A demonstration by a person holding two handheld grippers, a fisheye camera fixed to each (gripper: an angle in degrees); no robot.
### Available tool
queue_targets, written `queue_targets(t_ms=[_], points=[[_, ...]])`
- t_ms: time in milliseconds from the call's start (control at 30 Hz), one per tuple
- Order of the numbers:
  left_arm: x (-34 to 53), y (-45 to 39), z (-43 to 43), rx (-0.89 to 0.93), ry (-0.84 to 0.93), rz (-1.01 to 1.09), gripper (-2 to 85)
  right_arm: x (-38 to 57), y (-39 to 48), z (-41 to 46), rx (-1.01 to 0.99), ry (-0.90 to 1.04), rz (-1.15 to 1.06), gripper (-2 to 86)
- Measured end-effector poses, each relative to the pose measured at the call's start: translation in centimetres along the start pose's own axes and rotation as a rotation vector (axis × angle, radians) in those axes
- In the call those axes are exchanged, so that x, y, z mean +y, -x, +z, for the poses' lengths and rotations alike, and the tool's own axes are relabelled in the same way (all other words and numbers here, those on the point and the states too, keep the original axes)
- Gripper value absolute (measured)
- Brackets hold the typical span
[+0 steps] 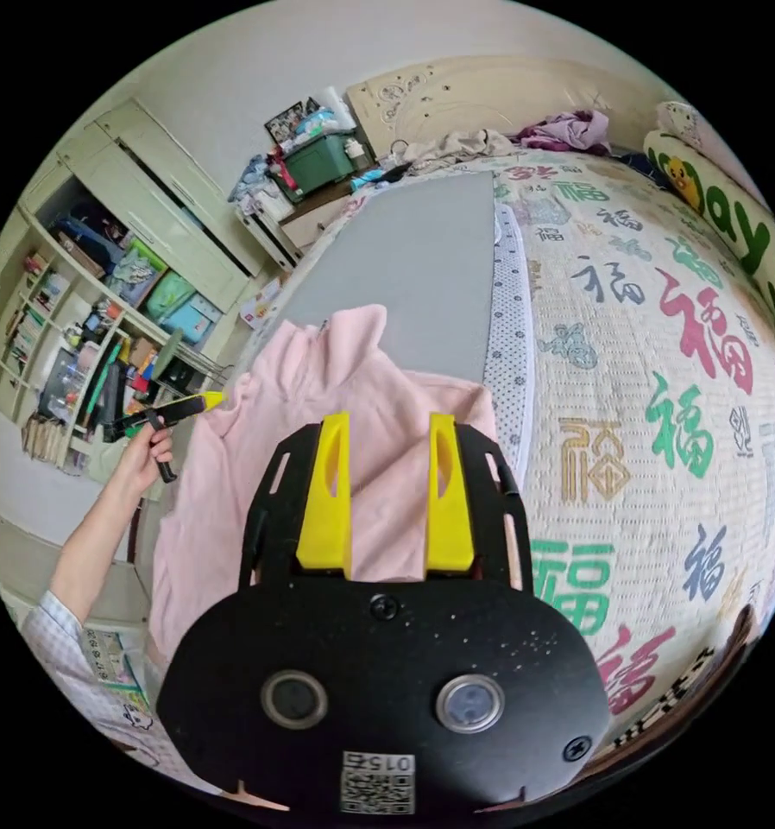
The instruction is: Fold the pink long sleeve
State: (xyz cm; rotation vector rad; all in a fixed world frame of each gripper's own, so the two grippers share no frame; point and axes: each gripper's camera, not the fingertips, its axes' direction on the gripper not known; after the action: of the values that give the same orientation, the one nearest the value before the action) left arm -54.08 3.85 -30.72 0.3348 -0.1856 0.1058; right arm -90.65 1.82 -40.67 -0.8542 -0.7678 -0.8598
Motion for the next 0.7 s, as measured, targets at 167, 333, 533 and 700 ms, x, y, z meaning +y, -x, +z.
queue_targets(t_ms=[167,333,533,700], points=[[-1.7,1.3,2.2,-0.027,0.023,0.057,10.4,-2.6,-1.2,3.4,0.154,-0.01,0.051,13.9],[-1.7,2.0,2.6,-0.008,0.077,0.139,5.3,-2.6,1.1,4.8,0.292,0.119,-0.107,8.2],[0.5,0.0,-1.2,-0.013,-0.016,0.214,2.0,1.3,4.9,-1.0,0.244,0.062,-0.247,2.4],[10.9,-4.3,-10.1,0.038,-0.244,0.313,1.2,12.1,6.9,-12.6,0.09,-0.123,-0.25,0.9]])
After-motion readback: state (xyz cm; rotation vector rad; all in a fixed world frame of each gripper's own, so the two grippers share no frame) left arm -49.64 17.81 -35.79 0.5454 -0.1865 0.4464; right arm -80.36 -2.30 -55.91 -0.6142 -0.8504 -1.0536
